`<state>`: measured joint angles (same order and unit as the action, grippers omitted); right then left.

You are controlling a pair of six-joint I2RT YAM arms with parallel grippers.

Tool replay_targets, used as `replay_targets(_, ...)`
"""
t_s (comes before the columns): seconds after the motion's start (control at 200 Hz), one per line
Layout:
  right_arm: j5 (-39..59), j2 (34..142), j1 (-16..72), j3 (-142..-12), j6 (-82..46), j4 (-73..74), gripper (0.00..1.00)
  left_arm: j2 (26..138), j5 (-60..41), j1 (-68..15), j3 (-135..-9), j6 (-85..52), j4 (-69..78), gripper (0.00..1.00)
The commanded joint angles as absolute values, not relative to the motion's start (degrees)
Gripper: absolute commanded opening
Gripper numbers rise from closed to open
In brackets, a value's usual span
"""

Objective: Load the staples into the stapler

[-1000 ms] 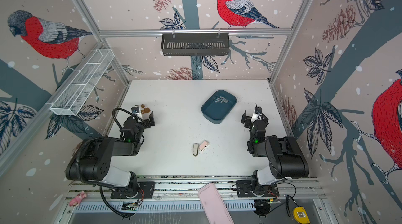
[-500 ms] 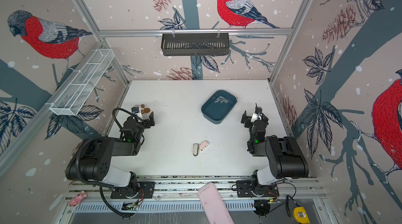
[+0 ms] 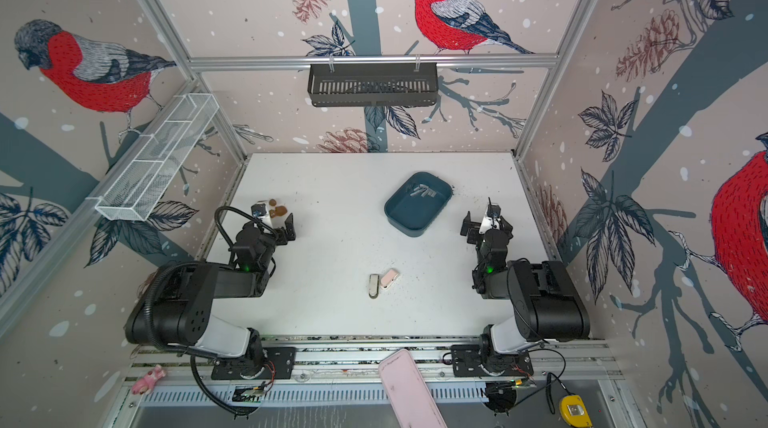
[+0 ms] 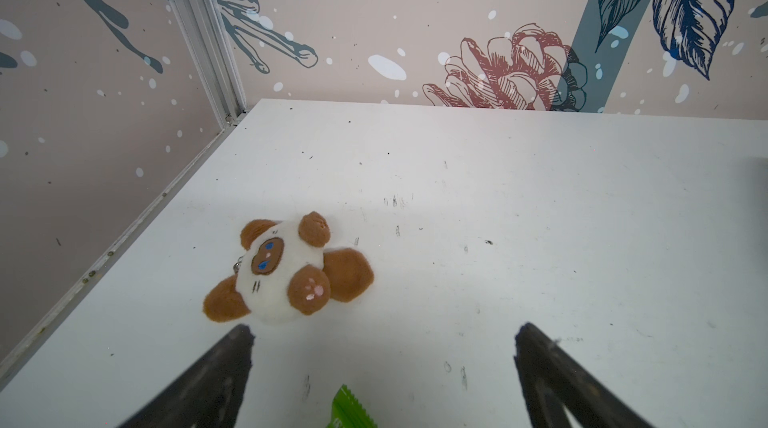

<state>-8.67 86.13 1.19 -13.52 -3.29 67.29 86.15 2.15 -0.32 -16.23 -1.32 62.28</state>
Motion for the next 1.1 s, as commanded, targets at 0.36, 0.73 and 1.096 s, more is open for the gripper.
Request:
replay_targets(0.36, -8.3, 86.1, 1.1, -13.6, -4.3, 68.3, 0.99, 86.0, 2.8, -0.2, -16.4, -1.4, 63.3, 0.98)
replay_targets(0.73, -12.0, 82.9, 1.8, -14.0, -4.9, 65.4, 0.99, 80.9, 3.3, -0.2, -17.7, -1.4, 57.2, 0.98)
replay_targets(1.096, -16.4, 72.2, 4.1, -22.8, -9.8, 40.6, 1.0, 71.7, 9.0, -5.2, -23.9, -3.2, 41.4, 0.98)
